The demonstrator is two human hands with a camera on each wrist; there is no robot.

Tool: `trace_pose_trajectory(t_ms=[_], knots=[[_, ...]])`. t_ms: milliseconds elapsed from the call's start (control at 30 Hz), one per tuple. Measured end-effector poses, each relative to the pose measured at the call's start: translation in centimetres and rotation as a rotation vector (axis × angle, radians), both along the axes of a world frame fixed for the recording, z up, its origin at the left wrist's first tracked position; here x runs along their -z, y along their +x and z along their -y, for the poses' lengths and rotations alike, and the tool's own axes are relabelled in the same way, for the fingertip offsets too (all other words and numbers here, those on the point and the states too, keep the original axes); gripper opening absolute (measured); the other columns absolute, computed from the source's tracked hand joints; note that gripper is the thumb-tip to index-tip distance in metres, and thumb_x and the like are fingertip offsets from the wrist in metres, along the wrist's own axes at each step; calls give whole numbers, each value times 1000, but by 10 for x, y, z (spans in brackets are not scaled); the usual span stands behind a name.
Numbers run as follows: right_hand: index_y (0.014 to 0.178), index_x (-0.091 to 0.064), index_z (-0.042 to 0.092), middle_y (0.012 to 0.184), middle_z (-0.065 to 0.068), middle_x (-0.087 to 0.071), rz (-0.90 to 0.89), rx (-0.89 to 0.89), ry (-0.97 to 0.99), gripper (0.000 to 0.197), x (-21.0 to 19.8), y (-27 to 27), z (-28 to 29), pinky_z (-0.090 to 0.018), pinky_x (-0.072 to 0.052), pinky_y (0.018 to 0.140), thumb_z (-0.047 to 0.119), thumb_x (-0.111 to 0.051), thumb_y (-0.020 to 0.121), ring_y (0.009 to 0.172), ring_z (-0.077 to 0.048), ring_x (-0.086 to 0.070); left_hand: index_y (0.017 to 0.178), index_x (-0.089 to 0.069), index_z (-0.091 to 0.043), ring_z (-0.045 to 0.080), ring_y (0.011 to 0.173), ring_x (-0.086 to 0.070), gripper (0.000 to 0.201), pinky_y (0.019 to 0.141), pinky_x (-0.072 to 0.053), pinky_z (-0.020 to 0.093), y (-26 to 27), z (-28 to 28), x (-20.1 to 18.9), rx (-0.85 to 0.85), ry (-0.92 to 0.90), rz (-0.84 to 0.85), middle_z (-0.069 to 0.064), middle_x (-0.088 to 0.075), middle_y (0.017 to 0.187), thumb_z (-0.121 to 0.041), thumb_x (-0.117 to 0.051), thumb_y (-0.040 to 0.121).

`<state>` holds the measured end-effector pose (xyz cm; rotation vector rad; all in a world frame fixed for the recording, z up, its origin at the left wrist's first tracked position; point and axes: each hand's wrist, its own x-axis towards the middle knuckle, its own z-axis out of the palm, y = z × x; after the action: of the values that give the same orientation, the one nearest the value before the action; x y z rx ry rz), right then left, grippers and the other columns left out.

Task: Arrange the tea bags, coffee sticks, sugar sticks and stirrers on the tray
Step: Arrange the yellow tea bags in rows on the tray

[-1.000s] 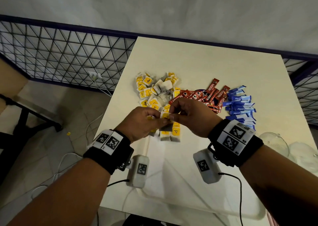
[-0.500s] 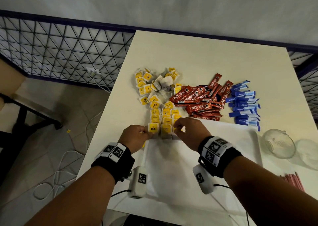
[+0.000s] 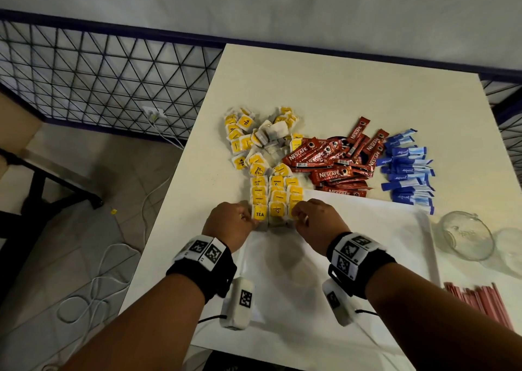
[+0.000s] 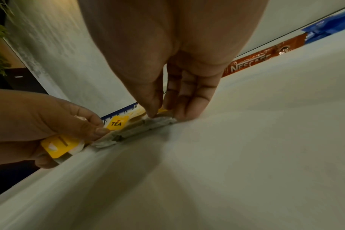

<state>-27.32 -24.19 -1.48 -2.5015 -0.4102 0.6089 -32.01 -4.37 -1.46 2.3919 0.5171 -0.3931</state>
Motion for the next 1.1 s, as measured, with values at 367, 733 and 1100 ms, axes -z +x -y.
trace_pose_trajectory(t_ms=[367, 733, 1100], knots=[[99, -67, 13, 95, -6, -61, 40, -7, 26, 17, 4, -3, -2, -24, -39, 72, 15, -62, 83, 85, -24, -57, 76, -63, -23, 27, 93, -62, 14, 74, -45, 29, 2, 1, 7, -35, 44, 21, 6, -69, 96, -33, -72, 81], [106, -59, 16, 97, 1, -59, 15, 190, 1, 23, 6, 9, 3, -22, -36, 71, 19, -65, 84, 86, -19, -56, 112, -65, -19, 25, 106, -60, 34, 87, -49, 35, 4, 3, 11, -69, 40, 69, 4, -67, 112, -35, -69, 83], [109, -60, 17, 105, -2, -62, -1, 208, 15, 28, 7, 11, 5, -22, -37, 73, 21, -67, 83, 86, -16, -52, 110, -66, -20, 21, 102, -62, 31, 88, -50, 35, 7, -2, 10, -44, 7, 83, 1, -68, 110, -33, -70, 83]])
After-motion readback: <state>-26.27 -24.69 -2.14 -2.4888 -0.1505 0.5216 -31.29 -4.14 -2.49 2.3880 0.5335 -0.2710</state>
